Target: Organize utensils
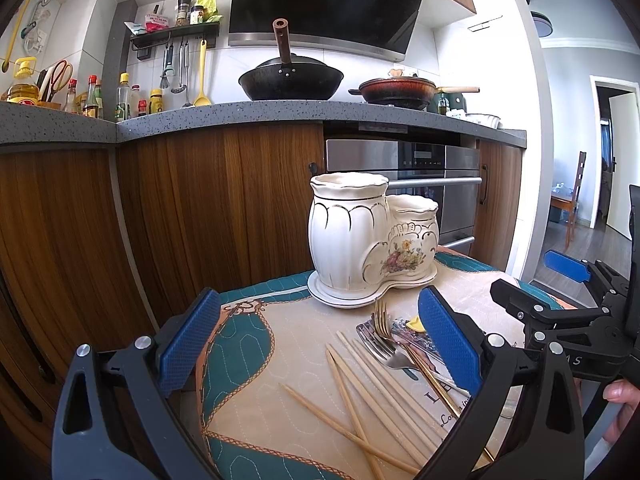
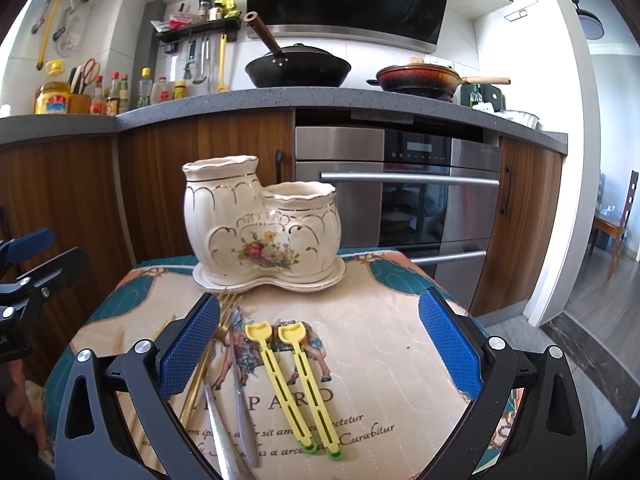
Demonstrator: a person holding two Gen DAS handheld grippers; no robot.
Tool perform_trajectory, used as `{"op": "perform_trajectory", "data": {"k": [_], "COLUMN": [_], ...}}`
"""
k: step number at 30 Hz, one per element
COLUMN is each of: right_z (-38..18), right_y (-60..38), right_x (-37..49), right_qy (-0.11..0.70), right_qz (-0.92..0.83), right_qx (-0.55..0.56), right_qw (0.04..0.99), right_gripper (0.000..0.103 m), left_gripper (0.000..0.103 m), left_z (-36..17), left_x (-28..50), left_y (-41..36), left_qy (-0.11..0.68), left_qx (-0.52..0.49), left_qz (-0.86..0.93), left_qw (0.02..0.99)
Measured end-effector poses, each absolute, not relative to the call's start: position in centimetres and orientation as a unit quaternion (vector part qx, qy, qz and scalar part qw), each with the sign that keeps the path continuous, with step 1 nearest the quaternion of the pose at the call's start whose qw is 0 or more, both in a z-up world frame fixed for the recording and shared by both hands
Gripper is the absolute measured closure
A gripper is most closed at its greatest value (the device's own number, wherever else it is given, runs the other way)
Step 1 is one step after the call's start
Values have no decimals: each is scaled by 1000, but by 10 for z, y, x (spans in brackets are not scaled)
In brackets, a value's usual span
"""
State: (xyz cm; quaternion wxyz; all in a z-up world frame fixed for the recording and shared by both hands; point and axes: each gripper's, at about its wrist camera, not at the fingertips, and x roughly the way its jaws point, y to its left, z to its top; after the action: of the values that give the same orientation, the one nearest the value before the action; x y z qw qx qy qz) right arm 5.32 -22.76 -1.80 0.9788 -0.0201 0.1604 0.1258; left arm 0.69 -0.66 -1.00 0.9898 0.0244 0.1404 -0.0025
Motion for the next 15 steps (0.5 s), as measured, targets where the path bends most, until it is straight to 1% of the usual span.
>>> {"op": "perform_trajectory", "data": {"k": [15], "right_z": [-18], "right_y": [-228], "right_x": [53], "right_qy": [160], "right_qz": [126], "right_qx": [-20], "right_qw": [979], "right_gripper": [4], "left_gripper": [5], "left_z": [-6], "left_x": [8], "left_y": [-5], "left_qy": [142], "left_qx": [24], "left_qz": [-2], "left_qw": [990]}}
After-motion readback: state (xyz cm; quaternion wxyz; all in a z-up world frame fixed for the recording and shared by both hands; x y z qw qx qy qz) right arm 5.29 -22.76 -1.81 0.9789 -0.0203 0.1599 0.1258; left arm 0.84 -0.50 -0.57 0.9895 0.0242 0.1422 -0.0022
